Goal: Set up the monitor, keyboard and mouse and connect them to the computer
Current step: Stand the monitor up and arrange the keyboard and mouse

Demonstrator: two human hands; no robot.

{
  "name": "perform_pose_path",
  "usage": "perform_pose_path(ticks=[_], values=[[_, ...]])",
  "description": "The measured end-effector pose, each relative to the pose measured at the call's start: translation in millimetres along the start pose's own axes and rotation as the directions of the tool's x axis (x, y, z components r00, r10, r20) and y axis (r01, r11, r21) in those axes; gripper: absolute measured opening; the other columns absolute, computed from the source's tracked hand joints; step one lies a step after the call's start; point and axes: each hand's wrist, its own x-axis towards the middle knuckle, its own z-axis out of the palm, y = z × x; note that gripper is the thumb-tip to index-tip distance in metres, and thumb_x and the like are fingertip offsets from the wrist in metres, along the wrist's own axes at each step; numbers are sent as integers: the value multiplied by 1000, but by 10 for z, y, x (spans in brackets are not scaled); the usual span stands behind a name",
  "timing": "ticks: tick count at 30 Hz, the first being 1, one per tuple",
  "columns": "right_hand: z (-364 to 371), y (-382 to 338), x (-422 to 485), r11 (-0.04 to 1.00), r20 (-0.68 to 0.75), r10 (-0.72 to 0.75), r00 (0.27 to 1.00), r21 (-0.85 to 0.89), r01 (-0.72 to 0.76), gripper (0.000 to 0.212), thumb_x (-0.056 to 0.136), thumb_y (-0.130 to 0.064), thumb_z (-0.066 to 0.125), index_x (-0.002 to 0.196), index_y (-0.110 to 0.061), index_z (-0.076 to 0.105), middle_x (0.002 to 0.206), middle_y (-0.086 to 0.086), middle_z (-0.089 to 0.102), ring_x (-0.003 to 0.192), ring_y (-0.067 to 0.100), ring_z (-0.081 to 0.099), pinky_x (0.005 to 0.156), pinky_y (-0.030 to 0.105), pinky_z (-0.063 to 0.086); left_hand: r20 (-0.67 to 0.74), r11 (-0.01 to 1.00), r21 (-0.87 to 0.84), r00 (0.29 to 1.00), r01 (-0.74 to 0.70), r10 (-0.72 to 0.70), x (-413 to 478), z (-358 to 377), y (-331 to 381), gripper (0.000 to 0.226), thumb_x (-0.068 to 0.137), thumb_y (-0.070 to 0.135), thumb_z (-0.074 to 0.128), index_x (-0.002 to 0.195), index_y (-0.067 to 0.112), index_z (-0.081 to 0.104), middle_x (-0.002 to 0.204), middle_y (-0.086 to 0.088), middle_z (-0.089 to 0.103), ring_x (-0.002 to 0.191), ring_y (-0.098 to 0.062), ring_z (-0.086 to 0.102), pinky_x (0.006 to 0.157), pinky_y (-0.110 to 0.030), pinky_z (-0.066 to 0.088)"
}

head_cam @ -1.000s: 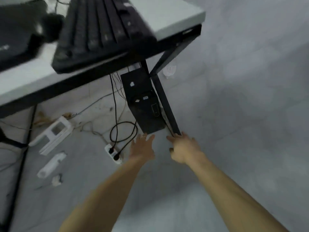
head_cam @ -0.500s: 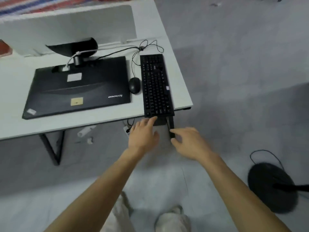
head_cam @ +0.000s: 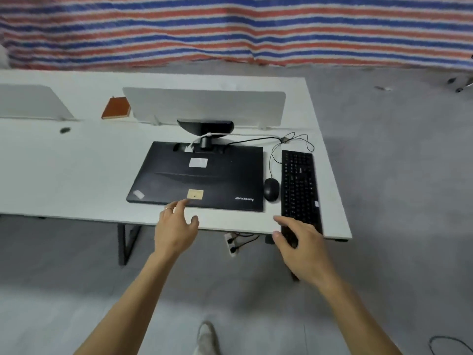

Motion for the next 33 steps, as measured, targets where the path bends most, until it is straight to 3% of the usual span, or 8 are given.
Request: perform_pose_path(ticks=[3, 6, 10, 14, 20, 23, 29, 33], values=[[301, -81, 397, 989, 82, 93, 992, 107, -102, 32, 95, -33, 63, 126, -35, 63, 121, -23, 62, 104, -7, 52, 101, 23, 41, 59, 989, 11, 987, 150, -150, 437, -142, -455, 54, 90, 32, 60, 142, 27, 47, 146, -12, 43, 132, -30, 43, 100, -43, 44], [774, -11, 922, 943, 129, 257, 958, 182, -278, 34, 94, -32, 65, 128, -28, 62, 123, -14, 64, 116, 3, 57, 98, 22, 41, 125, 955, 19, 947, 297, -297, 1017, -213, -1002, 59, 91, 34, 60, 146, 22, 42, 147, -18, 39, 132, -37, 41, 103, -46, 41], [1355, 176, 1635, 814, 142, 546, 826, 141, -563, 50, 94, -38, 63, 138, -18, 51, 134, 3, 60, 122, 20, 56, 103, 33, 42, 158, 917, 0, 905, 400, -395, 1889, -207, -1567, 65, 90, 38, 59, 149, 21, 36, 152, -17, 31, 134, -40, 39, 108, -49, 38], [1684, 364, 2138, 675, 67, 734, 676, 42, -737, 66, 87, -46, 65, 142, -13, 46, 133, 14, 58, 120, 34, 55, 99, 38, 45, 223, 859, -23, 840, 512, -495, 2403, -150, -1968, 75, 89, 46, 60, 152, 21, 28, 154, -18, 27, 134, -42, 38, 106, -54, 41], [1998, 308, 2717, 556, -75, 822, 564, -101, -825, 71, 90, -52, 62, 140, -4, 47, 146, 22, 38, 131, 44, 39, 108, 47, 37, 363, 822, -34, 773, 569, -520, 2986, 9, -2249, 70, 87, 50, 66, 137, 12, 36, 129, -18, 52, 116, -39, 53, 99, -52, 47], [2082, 244, 2860, 506, -108, 853, 510, -68, -860, 77, 92, -51, 61, 149, -6, 37, 151, 21, 30, 136, 43, 31, 107, 49, 35, 345, 805, -7, 757, 593, -555, 2986, 69, -2194, 74, 85, 53, 67, 136, 10, 37, 132, -20, 45, 120, -41, 50, 100, -52, 45], [2267, 184, 2970, 486, -159, 860, 485, -31, -873, 76, 92, -48, 61, 150, -7, 33, 153, 18, 25, 138, 39, 27, 111, 51, 34, 309, 809, 32, 764, 587, -566, 3007, 126, -2167, 83, 82, 57, 70, 140, 9, 32, 137, -24, 40, 126, -44, 42, 103, -54, 42], [2262, 280, 2905, 447, -156, 881, 447, -40, -894, 95, 86, -59, 63, 157, -15, 17, 156, 12, 17, 138, 38, 23, 108, 53, 35, 271, 826, 77, 786, 558, -556, 2981, 167, -2203, 88, 80, 53, 74, 142, 10, 29, 139, -23, 37, 129, -44, 37, 102, -55, 41]])
